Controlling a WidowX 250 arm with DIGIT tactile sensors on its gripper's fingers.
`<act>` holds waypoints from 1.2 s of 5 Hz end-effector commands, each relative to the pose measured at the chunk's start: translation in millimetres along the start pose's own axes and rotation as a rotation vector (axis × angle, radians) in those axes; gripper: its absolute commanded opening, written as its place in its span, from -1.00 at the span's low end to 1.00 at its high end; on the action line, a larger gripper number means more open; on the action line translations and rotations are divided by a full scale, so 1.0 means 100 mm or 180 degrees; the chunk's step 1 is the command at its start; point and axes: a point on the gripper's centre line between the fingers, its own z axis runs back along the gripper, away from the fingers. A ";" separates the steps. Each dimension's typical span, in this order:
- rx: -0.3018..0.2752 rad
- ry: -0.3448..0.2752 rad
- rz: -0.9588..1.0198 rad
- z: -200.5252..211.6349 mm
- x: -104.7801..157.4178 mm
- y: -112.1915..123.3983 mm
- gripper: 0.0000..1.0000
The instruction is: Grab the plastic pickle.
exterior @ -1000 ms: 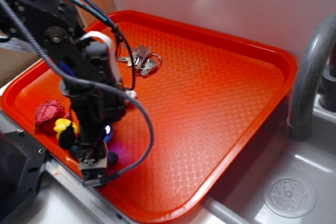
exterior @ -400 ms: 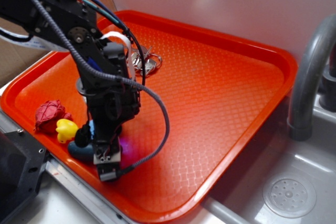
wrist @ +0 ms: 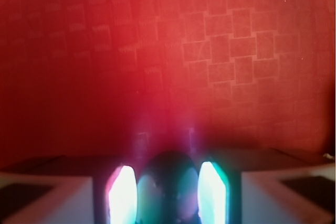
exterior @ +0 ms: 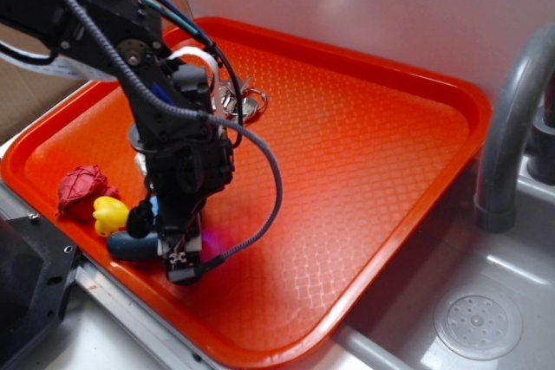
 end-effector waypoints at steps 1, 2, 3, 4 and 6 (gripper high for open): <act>0.0061 0.0031 0.0254 0.01 -0.05 -0.04 -1.00; 0.0247 -0.0473 0.0662 0.39 0.36 0.07 -1.00; 0.0432 -0.0909 0.1044 0.83 0.70 0.24 -1.00; 0.0482 -0.1004 0.1385 1.13 0.79 0.42 -1.00; 0.0130 -0.1291 0.2144 1.40 0.34 0.73 -1.00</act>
